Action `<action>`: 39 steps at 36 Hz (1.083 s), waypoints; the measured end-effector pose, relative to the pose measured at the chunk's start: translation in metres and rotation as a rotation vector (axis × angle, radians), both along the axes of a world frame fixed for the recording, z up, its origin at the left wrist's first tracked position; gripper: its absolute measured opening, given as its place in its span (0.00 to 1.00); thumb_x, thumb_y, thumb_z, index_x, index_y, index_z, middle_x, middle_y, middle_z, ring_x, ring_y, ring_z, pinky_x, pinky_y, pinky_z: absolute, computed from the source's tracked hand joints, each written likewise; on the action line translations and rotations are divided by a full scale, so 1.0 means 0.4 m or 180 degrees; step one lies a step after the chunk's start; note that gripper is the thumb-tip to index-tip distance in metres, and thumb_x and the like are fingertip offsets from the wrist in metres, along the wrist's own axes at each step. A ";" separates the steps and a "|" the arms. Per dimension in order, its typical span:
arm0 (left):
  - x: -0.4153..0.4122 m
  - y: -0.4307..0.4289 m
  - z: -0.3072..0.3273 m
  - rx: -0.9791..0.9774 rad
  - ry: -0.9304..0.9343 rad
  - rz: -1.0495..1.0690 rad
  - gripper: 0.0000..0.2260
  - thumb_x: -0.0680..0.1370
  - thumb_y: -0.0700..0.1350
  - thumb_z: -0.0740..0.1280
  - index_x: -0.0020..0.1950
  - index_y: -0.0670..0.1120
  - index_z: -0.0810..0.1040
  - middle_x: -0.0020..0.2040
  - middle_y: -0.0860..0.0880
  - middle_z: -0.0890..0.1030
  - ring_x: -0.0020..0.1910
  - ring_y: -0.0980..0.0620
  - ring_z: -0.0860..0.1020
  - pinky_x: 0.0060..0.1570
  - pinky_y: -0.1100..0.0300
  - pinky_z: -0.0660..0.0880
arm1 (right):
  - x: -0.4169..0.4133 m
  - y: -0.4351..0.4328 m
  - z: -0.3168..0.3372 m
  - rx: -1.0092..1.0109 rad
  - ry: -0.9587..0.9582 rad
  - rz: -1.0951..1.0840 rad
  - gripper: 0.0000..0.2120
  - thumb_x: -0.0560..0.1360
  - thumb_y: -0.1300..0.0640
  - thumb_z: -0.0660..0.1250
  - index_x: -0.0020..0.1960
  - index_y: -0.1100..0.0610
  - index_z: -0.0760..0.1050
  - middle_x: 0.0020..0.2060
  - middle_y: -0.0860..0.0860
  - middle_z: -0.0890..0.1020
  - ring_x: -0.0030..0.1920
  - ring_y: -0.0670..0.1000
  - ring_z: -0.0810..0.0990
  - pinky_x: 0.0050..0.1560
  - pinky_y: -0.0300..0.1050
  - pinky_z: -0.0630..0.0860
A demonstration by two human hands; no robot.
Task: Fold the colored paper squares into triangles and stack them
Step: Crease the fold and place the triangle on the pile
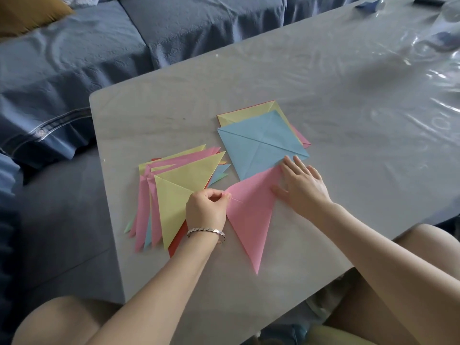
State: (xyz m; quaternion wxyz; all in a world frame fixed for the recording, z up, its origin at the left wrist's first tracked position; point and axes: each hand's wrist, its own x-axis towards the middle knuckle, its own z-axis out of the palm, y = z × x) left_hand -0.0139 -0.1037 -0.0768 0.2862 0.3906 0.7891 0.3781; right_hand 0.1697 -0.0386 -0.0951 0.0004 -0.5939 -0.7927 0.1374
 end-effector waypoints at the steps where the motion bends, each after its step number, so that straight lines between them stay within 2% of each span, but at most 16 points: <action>1: 0.000 -0.001 0.000 0.0001 0.0000 0.0003 0.03 0.71 0.42 0.71 0.40 0.43 0.83 0.33 0.50 0.80 0.35 0.51 0.77 0.37 0.65 0.68 | 0.003 -0.009 0.007 -0.0038 0.0013 0.0020 0.35 0.76 0.38 0.56 0.75 0.56 0.51 0.76 0.48 0.49 0.75 0.49 0.44 0.73 0.48 0.45; 4: 0.001 -0.002 0.000 0.0005 0.0004 -0.0003 0.04 0.71 0.42 0.71 0.40 0.43 0.82 0.33 0.51 0.79 0.35 0.51 0.77 0.37 0.65 0.68 | 0.006 -0.043 0.025 -0.0142 0.0111 0.0109 0.43 0.71 0.34 0.60 0.76 0.55 0.48 0.76 0.48 0.48 0.75 0.49 0.42 0.73 0.47 0.43; 10: -0.002 0.001 -0.001 0.0009 0.0008 -0.0012 0.03 0.71 0.42 0.71 0.40 0.42 0.82 0.32 0.52 0.78 0.33 0.53 0.76 0.32 0.71 0.68 | -0.001 -0.121 0.032 -0.0274 -0.0012 0.0441 0.52 0.67 0.31 0.64 0.76 0.58 0.43 0.76 0.50 0.44 0.75 0.50 0.37 0.73 0.46 0.39; 14: 0.000 0.002 0.000 0.0025 0.0039 -0.0024 0.03 0.71 0.42 0.71 0.40 0.42 0.82 0.32 0.52 0.78 0.34 0.52 0.76 0.32 0.65 0.69 | -0.006 -0.158 0.025 -0.0393 -0.0076 0.0514 0.57 0.64 0.27 0.62 0.76 0.60 0.42 0.76 0.52 0.41 0.74 0.50 0.36 0.72 0.45 0.36; 16: 0.000 0.002 0.000 0.0032 0.0046 -0.0024 0.03 0.71 0.42 0.71 0.40 0.42 0.82 0.32 0.51 0.78 0.34 0.51 0.76 0.33 0.65 0.69 | -0.008 -0.172 0.023 -0.0437 -0.0097 0.0540 0.62 0.58 0.22 0.56 0.75 0.61 0.40 0.75 0.53 0.40 0.74 0.51 0.35 0.71 0.45 0.35; 18: -0.001 0.001 -0.001 0.0043 0.0038 -0.0029 0.03 0.71 0.42 0.71 0.40 0.42 0.82 0.33 0.50 0.79 0.34 0.52 0.76 0.33 0.64 0.69 | -0.012 -0.185 0.024 -0.0470 -0.0120 0.0577 0.63 0.56 0.22 0.54 0.75 0.62 0.39 0.75 0.54 0.39 0.73 0.50 0.32 0.71 0.46 0.34; 22: 0.000 0.001 -0.004 0.0062 0.0068 -0.0021 0.03 0.71 0.42 0.71 0.40 0.42 0.83 0.34 0.50 0.80 0.35 0.51 0.77 0.38 0.65 0.68 | -0.022 -0.209 0.032 -0.0579 -0.0204 0.0640 0.63 0.61 0.26 0.64 0.74 0.64 0.35 0.74 0.56 0.36 0.73 0.52 0.31 0.72 0.49 0.33; 27: -0.001 0.000 -0.006 0.0106 0.0082 -0.0054 0.03 0.71 0.41 0.71 0.39 0.42 0.82 0.37 0.48 0.82 0.37 0.50 0.78 0.40 0.63 0.71 | -0.033 -0.226 0.037 -0.0685 -0.0408 0.0754 0.67 0.58 0.26 0.66 0.73 0.65 0.32 0.73 0.58 0.33 0.72 0.55 0.30 0.72 0.52 0.34; 30: -0.010 -0.002 0.009 0.0255 0.0100 -0.0059 0.03 0.71 0.41 0.71 0.39 0.42 0.81 0.35 0.48 0.81 0.36 0.51 0.78 0.38 0.64 0.70 | -0.032 -0.227 0.041 -0.0790 -0.0393 0.0901 0.69 0.56 0.27 0.68 0.73 0.63 0.30 0.72 0.58 0.31 0.72 0.57 0.29 0.72 0.55 0.33; 33: -0.043 0.004 0.042 0.0579 0.0251 0.0004 0.03 0.72 0.39 0.70 0.38 0.44 0.79 0.34 0.51 0.78 0.33 0.56 0.75 0.34 0.66 0.69 | -0.022 -0.203 0.048 -0.0766 0.0050 0.0954 0.66 0.53 0.24 0.64 0.75 0.55 0.34 0.74 0.54 0.36 0.74 0.53 0.33 0.70 0.48 0.33; 35: -0.083 0.012 0.069 0.0787 0.0347 0.0048 0.04 0.72 0.39 0.69 0.38 0.45 0.78 0.35 0.50 0.78 0.33 0.57 0.74 0.37 0.65 0.69 | -0.015 -0.171 0.053 -0.0492 0.0492 0.0664 0.61 0.54 0.22 0.59 0.76 0.53 0.44 0.76 0.52 0.46 0.75 0.50 0.41 0.70 0.41 0.38; 36: -0.106 0.016 0.081 0.0853 0.0434 0.0057 0.03 0.73 0.39 0.69 0.39 0.45 0.78 0.36 0.50 0.79 0.34 0.56 0.74 0.38 0.65 0.69 | -0.012 -0.151 0.054 -0.0313 0.0682 0.0506 0.54 0.60 0.24 0.61 0.76 0.53 0.50 0.76 0.51 0.51 0.75 0.49 0.46 0.70 0.40 0.42; 38: -0.156 0.024 0.097 0.0851 0.0703 0.0126 0.02 0.73 0.40 0.68 0.41 0.44 0.79 0.37 0.50 0.78 0.36 0.53 0.75 0.39 0.63 0.69 | -0.005 -0.108 0.055 0.0054 0.0810 0.0307 0.37 0.71 0.37 0.65 0.73 0.54 0.59 0.74 0.51 0.58 0.75 0.49 0.52 0.71 0.41 0.49; 39: -0.182 0.029 0.100 0.0800 0.0835 0.0180 0.02 0.73 0.40 0.68 0.41 0.43 0.79 0.38 0.49 0.78 0.37 0.51 0.75 0.40 0.62 0.69 | -0.004 -0.085 0.058 0.0180 0.0767 0.0283 0.32 0.73 0.42 0.65 0.72 0.54 0.62 0.74 0.51 0.59 0.74 0.50 0.54 0.71 0.42 0.51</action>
